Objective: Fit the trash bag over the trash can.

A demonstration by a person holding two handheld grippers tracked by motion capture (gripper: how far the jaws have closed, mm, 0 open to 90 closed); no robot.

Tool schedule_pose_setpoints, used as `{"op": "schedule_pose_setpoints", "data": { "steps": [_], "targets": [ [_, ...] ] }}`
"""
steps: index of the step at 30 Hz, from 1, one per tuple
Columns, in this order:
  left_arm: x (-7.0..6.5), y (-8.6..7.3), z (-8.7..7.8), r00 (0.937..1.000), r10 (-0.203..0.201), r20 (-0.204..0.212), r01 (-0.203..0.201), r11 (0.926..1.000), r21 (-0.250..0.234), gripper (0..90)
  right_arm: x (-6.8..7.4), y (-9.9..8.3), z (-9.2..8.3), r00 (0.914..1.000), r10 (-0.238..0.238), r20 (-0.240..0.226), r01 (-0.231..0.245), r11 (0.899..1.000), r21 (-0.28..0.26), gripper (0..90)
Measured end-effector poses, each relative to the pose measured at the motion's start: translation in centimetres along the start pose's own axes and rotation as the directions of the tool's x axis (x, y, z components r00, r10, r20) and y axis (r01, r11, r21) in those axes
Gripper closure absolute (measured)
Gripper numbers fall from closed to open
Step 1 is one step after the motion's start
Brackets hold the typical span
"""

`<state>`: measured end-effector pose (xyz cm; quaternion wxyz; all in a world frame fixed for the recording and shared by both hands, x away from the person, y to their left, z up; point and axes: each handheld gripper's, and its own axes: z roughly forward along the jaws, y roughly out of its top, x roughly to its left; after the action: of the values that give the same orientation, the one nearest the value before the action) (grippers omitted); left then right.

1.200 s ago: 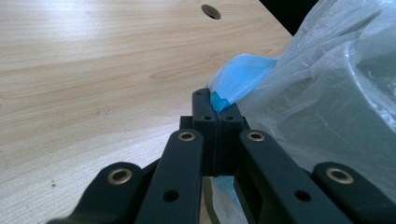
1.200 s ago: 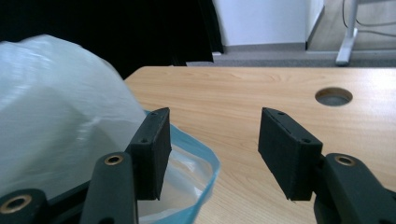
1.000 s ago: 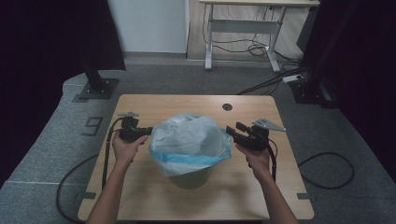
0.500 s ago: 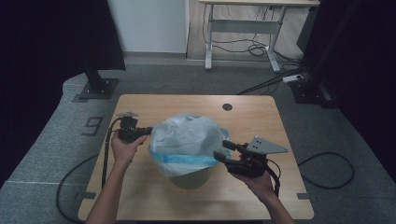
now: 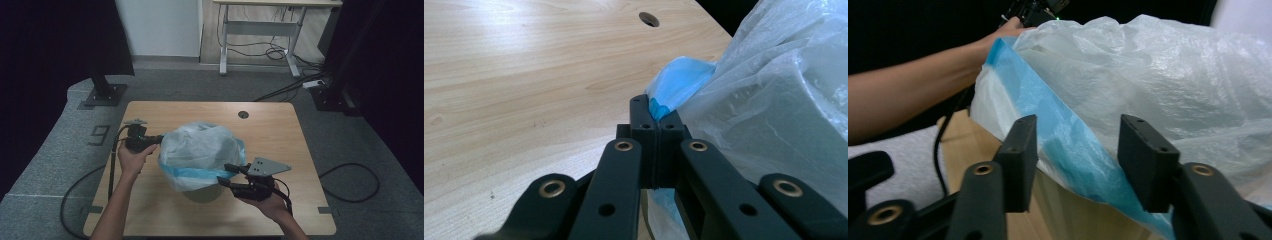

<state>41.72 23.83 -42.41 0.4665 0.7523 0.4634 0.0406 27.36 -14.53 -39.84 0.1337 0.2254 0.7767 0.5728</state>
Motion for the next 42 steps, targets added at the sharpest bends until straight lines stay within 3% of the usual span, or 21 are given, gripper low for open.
{"op": "schedule_pose_setpoints", "data": {
  "steps": [7, 11, 14, 29, 42],
  "targets": [
    [-0.3, -0.1, -0.1, 1.0, 0.004, -0.005, -0.004, 1.0, 0.003, 89.1, 1.6, -0.6, -0.8, 0.9937, -0.092, 0.064, 0.094, 0.995, -0.025, 66.2],
    [-0.4, 0.0, -0.1, 1.0, 0.006, -0.007, -0.006, 1.0, 0.004, 89.0, 1.9, -1.1, -1.1, 0.9905, -0.099, 0.095, 0.105, 0.993, -0.055, 79.3],
    [-0.4, 0.0, -0.2, 1.0, 0.008, -0.005, -0.008, 1.0, 0.002, 89.0, 2.1, -1.7, -1.0, 0.9883, -0.113, 0.103, 0.118, 0.992, -0.043, 87.7],
    [-0.8, -0.4, -0.4, 0.9999, 0.014, -0.004, -0.014, 0.9999, 0.008, 88.9, 2.0, -5.1, 0.3, 0.997, -0.067, 0.038, 0.068, 0.998, -0.017, 89.1],
    [-1.1, -0.6, -0.3, 0.9997, 0.024, -0.003, -0.024, 0.9995, 0.022, 88.8, 1.3, -8.0, 2.6, 0.9983, -0.056, 0.018, 0.055, 0.996, 0.065, 89.2]
  ]
}}
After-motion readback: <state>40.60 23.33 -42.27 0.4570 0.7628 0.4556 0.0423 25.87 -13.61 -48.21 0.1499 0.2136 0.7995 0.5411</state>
